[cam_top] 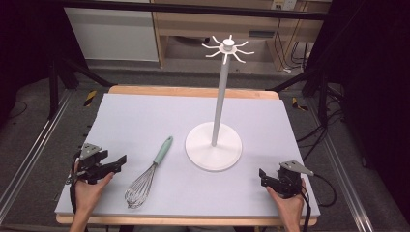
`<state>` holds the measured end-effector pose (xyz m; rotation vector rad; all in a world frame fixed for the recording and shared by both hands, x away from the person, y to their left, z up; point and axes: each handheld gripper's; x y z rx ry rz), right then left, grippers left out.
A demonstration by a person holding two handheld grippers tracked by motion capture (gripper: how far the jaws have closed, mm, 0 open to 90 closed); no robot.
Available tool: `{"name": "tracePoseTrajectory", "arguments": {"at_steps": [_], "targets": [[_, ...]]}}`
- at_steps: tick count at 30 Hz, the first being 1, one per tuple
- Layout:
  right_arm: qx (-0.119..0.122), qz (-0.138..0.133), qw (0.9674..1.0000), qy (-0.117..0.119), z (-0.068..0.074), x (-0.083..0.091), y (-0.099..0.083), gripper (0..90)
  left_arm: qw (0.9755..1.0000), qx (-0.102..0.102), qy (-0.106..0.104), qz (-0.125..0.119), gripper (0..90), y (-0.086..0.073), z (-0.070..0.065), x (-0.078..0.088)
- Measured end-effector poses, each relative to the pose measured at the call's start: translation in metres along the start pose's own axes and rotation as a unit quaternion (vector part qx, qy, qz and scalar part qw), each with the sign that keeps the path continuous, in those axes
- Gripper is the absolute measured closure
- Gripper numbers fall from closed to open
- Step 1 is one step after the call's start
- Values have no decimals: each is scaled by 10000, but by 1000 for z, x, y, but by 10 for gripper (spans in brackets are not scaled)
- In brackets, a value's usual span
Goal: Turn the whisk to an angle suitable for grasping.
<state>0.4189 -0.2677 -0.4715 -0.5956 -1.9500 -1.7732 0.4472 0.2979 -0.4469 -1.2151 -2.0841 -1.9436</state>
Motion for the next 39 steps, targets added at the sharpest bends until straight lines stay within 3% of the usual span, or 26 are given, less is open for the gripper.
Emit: {"name": "tracePoseTrajectory", "arguments": {"at_steps": [6,13,39], "targets": [[48,-143,9999,70,5,4,-1,201,9998,-100,-163,-26,242,4,-11,2],[29,-134,9999,90,6,3,-1,208,9992,-263,-308,40,245,9,-23,1],[19,-76,9999,105,2,2,-4,237,9959,-503,-690,313,255,25,-54,-10]]}}
Point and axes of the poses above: each handheld gripper's, and its own axes: x roughly backward along the jaws, y roughly out of its top, z roughly to its left, and after that the axes turned 12 degrees about -y, right-handed
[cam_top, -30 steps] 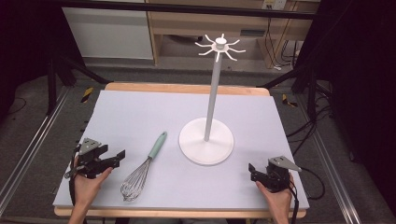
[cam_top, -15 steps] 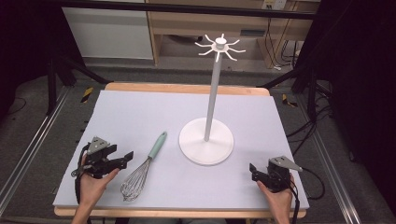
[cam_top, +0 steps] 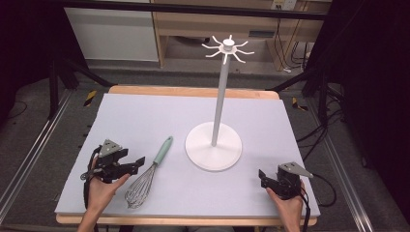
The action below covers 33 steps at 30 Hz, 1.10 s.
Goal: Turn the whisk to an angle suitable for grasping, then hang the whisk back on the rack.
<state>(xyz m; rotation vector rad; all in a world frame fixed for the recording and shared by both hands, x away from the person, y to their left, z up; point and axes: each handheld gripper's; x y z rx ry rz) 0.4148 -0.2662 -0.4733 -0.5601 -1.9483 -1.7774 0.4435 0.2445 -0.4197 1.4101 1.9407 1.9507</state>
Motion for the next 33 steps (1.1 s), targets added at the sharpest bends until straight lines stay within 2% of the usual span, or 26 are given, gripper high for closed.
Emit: {"name": "tracePoseTrajectory", "arguments": {"at_steps": [10,20,29,32,33], "targets": [[96,-9,9999,36,4,0,0,234,9998,-171,-87,98,253,11,-10,-3],[237,-21,9997,77,9,1,0,235,9995,-244,-78,165,263,20,-10,-4],[298,-6,9995,96,10,1,0,251,9990,-291,-120,324,303,31,-10,-17],[302,0,9995,88,10,1,0,255,9985,-312,-146,417,313,34,-11,-23],[303,-10,9995,98,10,1,0,258,9979,-347,-143,526,313,35,-11,-28]]}}
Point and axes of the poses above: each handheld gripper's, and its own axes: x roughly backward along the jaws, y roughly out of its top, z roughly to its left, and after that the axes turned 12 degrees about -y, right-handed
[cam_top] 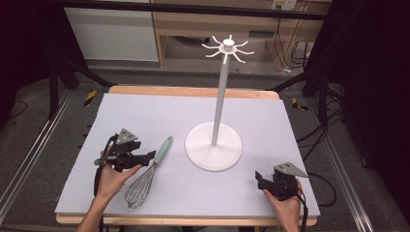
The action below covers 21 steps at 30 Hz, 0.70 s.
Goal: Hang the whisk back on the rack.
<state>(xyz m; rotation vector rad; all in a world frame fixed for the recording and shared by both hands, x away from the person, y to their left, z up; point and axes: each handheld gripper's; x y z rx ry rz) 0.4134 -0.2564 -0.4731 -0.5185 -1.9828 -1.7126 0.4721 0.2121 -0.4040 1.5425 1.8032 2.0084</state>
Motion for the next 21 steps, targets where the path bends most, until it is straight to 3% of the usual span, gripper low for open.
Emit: {"name": "tracePoseTrajectory", "arguments": {"at_steps": [21], "targets": [[-1,15,10000,-41,-1,0,1,263,9984,-38,-93,563,364,8,1,-25]]}}
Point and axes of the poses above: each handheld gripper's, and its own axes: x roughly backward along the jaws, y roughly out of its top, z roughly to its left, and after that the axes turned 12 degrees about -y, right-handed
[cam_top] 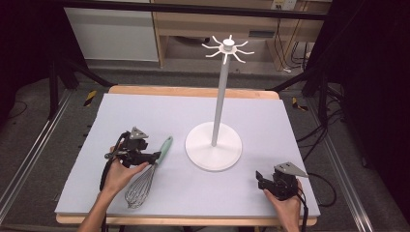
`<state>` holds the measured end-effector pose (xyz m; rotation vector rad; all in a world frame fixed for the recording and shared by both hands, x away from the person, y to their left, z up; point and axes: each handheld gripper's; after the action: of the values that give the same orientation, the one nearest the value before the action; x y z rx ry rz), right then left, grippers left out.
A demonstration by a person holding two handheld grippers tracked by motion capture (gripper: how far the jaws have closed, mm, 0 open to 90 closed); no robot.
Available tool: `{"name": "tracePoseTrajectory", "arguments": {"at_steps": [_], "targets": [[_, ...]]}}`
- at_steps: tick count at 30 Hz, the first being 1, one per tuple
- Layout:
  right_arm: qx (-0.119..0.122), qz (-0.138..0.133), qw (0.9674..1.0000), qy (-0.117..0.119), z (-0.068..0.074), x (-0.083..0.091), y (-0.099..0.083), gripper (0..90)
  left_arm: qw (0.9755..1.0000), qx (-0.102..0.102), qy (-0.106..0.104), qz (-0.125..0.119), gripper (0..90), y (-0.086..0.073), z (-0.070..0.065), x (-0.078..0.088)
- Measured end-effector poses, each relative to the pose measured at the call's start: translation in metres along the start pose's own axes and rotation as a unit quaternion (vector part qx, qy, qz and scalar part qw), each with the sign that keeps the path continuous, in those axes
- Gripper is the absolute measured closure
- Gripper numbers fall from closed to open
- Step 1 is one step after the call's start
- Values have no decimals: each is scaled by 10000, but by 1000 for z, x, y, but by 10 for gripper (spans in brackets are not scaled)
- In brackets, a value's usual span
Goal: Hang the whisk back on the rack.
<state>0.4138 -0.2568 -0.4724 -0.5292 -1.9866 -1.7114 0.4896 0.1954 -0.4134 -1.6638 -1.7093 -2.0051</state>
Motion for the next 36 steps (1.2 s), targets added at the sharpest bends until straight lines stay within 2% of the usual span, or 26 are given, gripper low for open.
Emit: {"name": "tracePoseTrajectory", "arguments": {"at_steps": [3,17,23,36], "targets": [[19,2,10000,8,1,0,0,268,9999,-19,-71,69,370,1,0,-3],[20,23,10000,59,0,-1,0,272,9991,12,-112,417,433,2,0,-20],[23,28,10000,58,0,-1,0,272,9978,-1,-73,653,458,2,0,-25],[46,98,9999,82,1,-1,0,273,9953,130,-137,946,528,-2,4,-35]]}}
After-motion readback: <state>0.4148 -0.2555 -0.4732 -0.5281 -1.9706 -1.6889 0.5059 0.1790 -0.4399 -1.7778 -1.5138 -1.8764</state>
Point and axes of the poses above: each handheld gripper's, and its own axes: x roughly backward along the jaws, y roughly out of its top, z roughly to its left, and after that the axes turned 12 degrees about -y, right-handed
